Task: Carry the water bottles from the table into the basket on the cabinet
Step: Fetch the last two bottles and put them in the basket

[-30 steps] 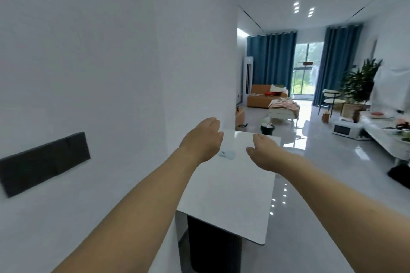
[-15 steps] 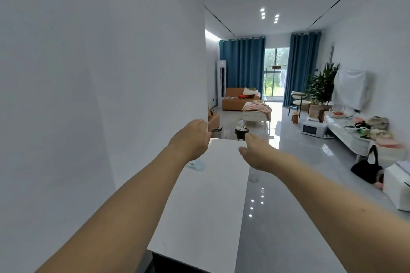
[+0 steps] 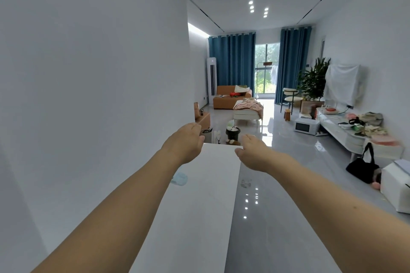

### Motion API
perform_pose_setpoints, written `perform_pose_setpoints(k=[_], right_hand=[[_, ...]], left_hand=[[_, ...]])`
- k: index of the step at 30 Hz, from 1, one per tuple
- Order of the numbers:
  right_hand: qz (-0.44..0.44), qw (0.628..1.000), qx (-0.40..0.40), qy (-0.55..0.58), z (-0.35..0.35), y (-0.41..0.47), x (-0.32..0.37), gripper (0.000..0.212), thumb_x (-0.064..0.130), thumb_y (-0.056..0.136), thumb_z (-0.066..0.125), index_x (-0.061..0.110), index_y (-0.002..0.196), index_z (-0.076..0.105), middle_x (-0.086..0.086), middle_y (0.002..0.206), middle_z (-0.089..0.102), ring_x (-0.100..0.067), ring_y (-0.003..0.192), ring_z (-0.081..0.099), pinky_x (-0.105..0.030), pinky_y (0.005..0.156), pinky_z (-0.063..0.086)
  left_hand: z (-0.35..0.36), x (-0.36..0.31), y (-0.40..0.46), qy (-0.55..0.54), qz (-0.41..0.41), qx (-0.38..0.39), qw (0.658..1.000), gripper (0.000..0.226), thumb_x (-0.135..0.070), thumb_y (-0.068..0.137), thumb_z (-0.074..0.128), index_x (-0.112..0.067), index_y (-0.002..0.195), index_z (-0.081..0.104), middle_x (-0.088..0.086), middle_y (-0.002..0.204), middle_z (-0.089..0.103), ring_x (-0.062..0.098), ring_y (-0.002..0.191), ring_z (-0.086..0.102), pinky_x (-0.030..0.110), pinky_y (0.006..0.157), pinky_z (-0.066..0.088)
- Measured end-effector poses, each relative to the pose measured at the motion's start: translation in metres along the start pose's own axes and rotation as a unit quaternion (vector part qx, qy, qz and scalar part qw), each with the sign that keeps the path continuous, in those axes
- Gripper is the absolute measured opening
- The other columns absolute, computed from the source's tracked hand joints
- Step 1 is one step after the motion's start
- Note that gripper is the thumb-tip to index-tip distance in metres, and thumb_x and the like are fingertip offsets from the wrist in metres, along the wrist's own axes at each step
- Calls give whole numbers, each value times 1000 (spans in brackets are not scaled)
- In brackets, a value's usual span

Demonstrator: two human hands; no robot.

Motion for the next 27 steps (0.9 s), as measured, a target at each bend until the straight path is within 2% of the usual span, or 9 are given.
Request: perform_pose_setpoints(k=[5, 9, 12, 16, 21, 24, 27], right_hand=[[22, 1000, 9, 0, -3, 84, -50, 46, 27, 100, 35, 3, 138, 37, -16, 146, 38, -32, 132, 36, -41, 109, 30], [31, 1000, 4, 0, -18, 139, -87, 48, 27, 100, 35, 2, 141, 34, -17, 150, 34, -33, 136, 32, -41, 111, 27], [38, 999, 11, 2, -23, 175, -119, 50, 29, 101, 35, 3, 144, 31, -16, 151, 32, -32, 138, 30, -40, 112, 26], [47, 999, 17, 8, -24, 224, -161, 53, 27, 101, 35, 2, 146, 26, -17, 153, 29, -32, 140, 27, -40, 113, 24], [45, 999, 18, 2, -27, 287, -221, 51, 29, 100, 36, 2, 143, 31, -17, 150, 33, -32, 137, 32, -39, 110, 28], [43, 999, 11, -4, -39, 330, -258, 49, 30, 100, 38, 2, 140, 34, -17, 147, 36, -31, 133, 35, -39, 106, 31], [40, 999, 14, 0, -48, 371, -288, 47, 30, 100, 39, 2, 138, 36, -16, 145, 39, -29, 131, 37, -37, 105, 32]], left_hand=[[47, -1, 92, -4, 15, 18, 1000, 39, -26, 104, 37, -5, 136, 47, 10, 143, 48, 24, 130, 44, 37, 103, 38], [70, -5, 164, -14, 17, 10, 1000, 31, -25, 103, 38, -5, 122, 54, 8, 125, 56, 26, 112, 53, 37, 89, 45], [99, -14, 209, -17, 22, 21, 999, 24, -24, 103, 38, -7, 111, 53, 6, 112, 55, 21, 97, 52, 30, 77, 39], [135, -28, 264, -25, 36, 19, 999, 15, -24, 103, 39, -13, 97, 48, -1, 97, 46, 19, 91, 48, 28, 74, 33], [180, -45, 335, -21, 30, 24, 999, 15, -22, 102, 39, -13, 93, 47, 4, 99, 52, 21, 89, 50, 29, 71, 34], [200, -61, 383, -15, 33, 18, 999, 24, -24, 103, 38, -7, 109, 54, 8, 111, 56, 20, 95, 50, 31, 77, 40], [215, -75, 428, -7, 41, 20, 999, 30, -23, 103, 38, -4, 120, 54, 11, 122, 56, 24, 108, 52, 35, 88, 43]])
Point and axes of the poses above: each hand's wrist, its own y-axis towards the middle knuckle, its own z-axis out of the palm, x = y × z, the point moved 9 cm from there along y, towards the middle knuckle
